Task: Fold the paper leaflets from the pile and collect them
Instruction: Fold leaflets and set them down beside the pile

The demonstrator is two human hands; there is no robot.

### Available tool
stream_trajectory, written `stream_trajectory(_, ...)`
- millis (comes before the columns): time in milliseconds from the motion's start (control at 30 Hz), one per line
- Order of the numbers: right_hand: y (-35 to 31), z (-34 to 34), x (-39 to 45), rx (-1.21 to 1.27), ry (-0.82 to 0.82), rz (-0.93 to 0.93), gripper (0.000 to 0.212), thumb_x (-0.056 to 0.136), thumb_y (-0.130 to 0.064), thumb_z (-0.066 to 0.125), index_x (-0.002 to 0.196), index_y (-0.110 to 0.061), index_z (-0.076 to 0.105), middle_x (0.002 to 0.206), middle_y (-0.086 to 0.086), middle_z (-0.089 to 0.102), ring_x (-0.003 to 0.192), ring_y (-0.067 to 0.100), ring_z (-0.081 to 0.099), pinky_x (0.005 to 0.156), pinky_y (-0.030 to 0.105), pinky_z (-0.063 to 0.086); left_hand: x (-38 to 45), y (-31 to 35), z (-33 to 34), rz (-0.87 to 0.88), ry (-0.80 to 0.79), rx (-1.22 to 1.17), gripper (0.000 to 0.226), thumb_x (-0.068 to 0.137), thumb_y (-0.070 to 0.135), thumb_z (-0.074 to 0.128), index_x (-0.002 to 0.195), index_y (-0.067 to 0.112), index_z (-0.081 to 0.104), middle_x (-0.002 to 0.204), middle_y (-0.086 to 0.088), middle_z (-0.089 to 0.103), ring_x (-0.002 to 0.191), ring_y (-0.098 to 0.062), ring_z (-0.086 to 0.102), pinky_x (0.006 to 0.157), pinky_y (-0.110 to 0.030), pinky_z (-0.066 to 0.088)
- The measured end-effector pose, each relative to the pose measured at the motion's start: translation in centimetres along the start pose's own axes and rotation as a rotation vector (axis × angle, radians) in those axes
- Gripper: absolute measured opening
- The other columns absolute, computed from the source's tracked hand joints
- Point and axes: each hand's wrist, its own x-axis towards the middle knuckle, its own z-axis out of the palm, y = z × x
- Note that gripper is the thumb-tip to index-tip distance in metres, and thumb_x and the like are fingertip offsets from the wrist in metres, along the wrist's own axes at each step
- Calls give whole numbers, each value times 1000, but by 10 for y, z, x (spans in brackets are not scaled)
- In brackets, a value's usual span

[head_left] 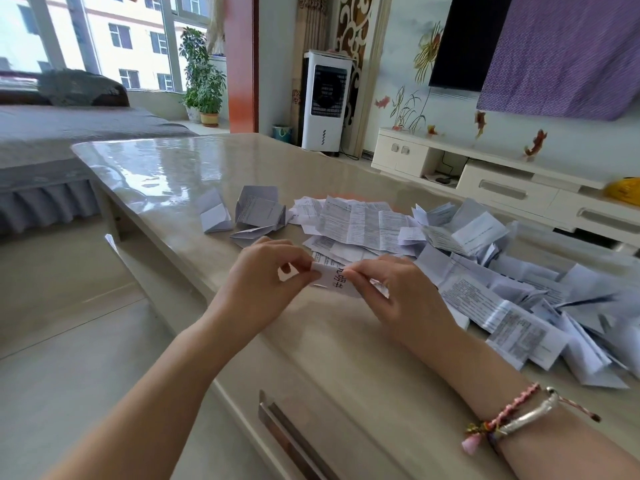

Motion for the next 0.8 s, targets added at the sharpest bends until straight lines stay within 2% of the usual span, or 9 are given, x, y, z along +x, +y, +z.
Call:
stream_trajectory(100, 0, 2, 2, 113, 14, 126, 37, 93, -54, 40, 116, -34, 61, 90, -19, 64, 89, -3, 55, 72, 12, 38, 7, -4, -10, -130, 94, -114, 28, 74, 12, 79, 65, 32, 62, 63, 16, 57, 61, -1, 48, 60, -11, 37)
stream_trajectory(200, 3, 3, 3, 104, -15, 167, 44, 92, -55, 39, 127, -32, 54, 109, -20, 62, 106, -2, 51, 88, 19, 41, 19, -24, -23, -328, 267, -221, 19, 77, 13, 77, 80, 29, 66, 67, 10, 61, 54, -2, 47, 55, -11, 37)
stream_trajectory(300, 3, 7, 4, 51, -35, 175, 44, 93, -52, 40, 123, -27, 60, 111, -22, 56, 111, 3, 47, 94, 26, 37, 26, -45, -32, -473, 449, -347, 28, 80, 16, 75, 105, 24, 64, 71, 3, 66, 55, 0, 52, 53, -17, 37)
stream_trajectory(400, 4, 10, 6, 6, -51, 171, 46, 91, -52, 37, 114, -24, 65, 112, -16, 63, 112, 6, 50, 96, 27, 37, 32, -61, -30, -582, 542, -408, 29, 82, 17, 73, 108, 20, 60, 77, -1, 69, 69, -7, 60, 55, -17, 37)
stream_trajectory(500, 9, 12, 9, -19, -49, 215, 40, 91, -44, 42, 108, -18, 68, 114, -8, 64, 115, 10, 50, 97, 23, 34, 39, -75, -25, -629, 522, -364, 20, 82, 21, 71, 99, 18, 60, 85, -7, 70, 76, -13, 62, 56, -21, 37)
stream_trajectory(567, 11, 12, 10, -50, -71, 262, 40, 90, -42, 43, 110, -17, 68, 124, -3, 60, 123, 12, 46, 100, 24, 30, 42, -80, -22, -631, 429, -246, 17, 84, 27, 70, 96, 17, 62, 89, -6, 70, 83, -18, 64, 60, -25, 41)
stream_trajectory(633, 14, 12, 10, -85, -112, 306, 39, 95, -42, 45, 117, -17, 65, 138, 1, 52, 133, 15, 39, 105, 28, 27, 44, -81, -18, -632, 337, -107, 18, 87, 32, 66, 96, 18, 63, 94, -6, 68, 94, -25, 63, 75, -31, 48)
stream_trajectory(700, 16, 9, 8, -107, -154, 344, 37, 97, -39, 47, 123, -17, 62, 146, 2, 43, 138, 16, 31, 110, 31, 24, 44, -79, -14, -605, 287, 27, 18, 89, 36, 62, 97, 19, 63, 99, -8, 68, 101, -31, 61, 92, -41, 47)
stream_trajectory(800, 13, 0, 7, -130, -192, 373, 40, 97, -41, 46, 129, -20, 58, 151, 1, 36, 142, 14, 24, 113, 31, 21, 42, -78, -14, -575, 287, 69, 19, 92, 36, 56, 99, 20, 63, 103, -11, 68, 104, -35, 58, 95, -46, 45)
